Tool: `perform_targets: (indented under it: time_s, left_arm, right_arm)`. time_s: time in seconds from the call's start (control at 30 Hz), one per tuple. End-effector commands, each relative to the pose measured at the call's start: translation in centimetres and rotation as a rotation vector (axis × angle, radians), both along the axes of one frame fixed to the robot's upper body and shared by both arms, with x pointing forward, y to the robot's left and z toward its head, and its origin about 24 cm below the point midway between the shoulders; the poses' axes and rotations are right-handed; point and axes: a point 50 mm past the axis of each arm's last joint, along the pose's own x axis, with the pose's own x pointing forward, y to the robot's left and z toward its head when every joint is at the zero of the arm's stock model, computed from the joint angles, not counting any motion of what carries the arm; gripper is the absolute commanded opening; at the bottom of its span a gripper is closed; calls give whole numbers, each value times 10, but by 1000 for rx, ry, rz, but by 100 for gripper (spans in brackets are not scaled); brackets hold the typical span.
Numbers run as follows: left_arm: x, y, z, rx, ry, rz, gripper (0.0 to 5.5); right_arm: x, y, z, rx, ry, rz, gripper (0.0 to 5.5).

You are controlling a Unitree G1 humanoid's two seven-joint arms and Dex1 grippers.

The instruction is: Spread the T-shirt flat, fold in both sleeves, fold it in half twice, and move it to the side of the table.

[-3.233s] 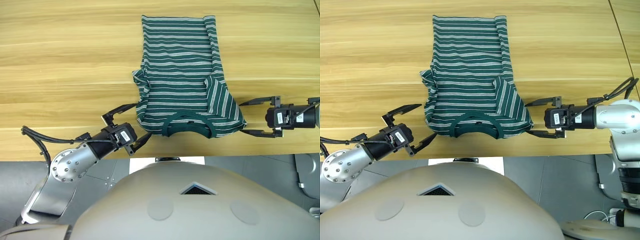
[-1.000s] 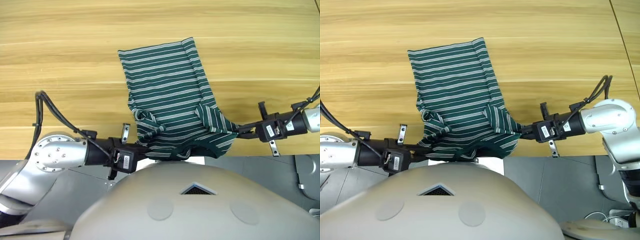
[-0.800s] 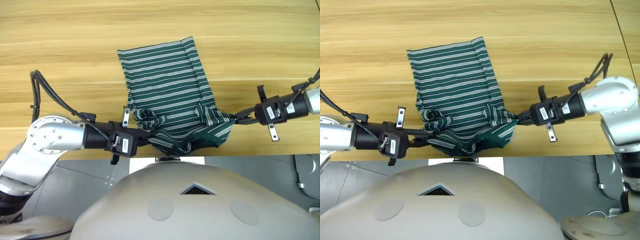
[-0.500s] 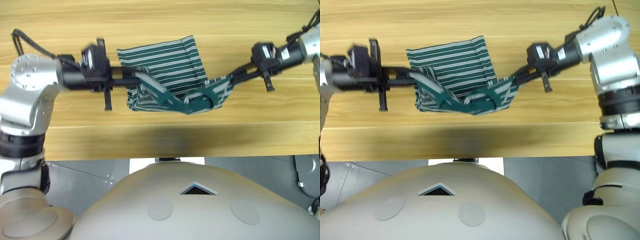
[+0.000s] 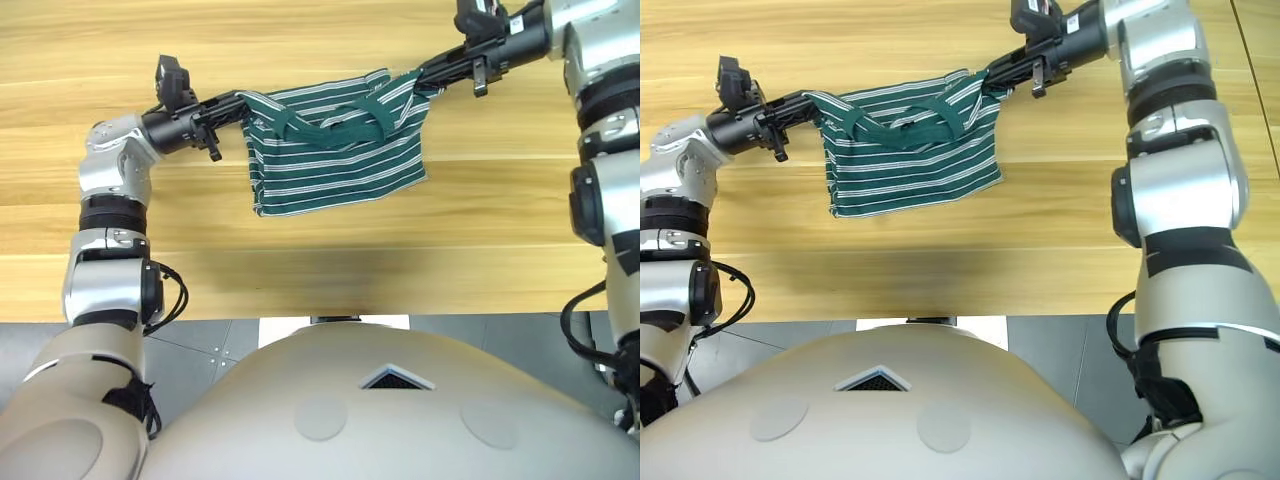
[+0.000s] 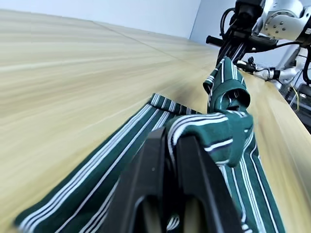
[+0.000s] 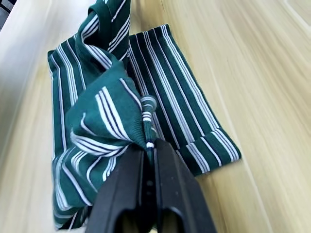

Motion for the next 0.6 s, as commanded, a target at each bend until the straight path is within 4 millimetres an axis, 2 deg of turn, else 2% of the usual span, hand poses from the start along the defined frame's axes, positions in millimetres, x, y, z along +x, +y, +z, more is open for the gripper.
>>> perform_targets:
  time_s: [0.03,0.1,0.13,0.2,0.23,0.37,0.5,0.6]
  left_arm:
    - [2,6,2,-36,-37,38,0]
    - [4,3,-5,-28,-20,52,0]
    - [4,0,-9,-25,-7,58,0]
    - [5,-6,-15,-30,19,66,0]
    - [7,-8,-18,-20,38,84,32]
    - [14,-11,-24,4,80,169,97]
    - [24,-7,-18,-29,56,277,168]
    - [28,-2,-19,-34,60,380,228]
  right_arm:
    - [10,9,9,23,-61,-69,3]
    - [12,9,7,28,-71,-109,3]
    - [12,10,5,23,-70,-123,41]
    - [13,12,1,8,-77,-144,72]
    - [14,13,0,0,-83,-153,97]
    - [14,12,-4,-10,-99,-182,166]
    - [19,8,-2,1,-149,-258,243]
    - [19,7,3,79,-204,-271,309]
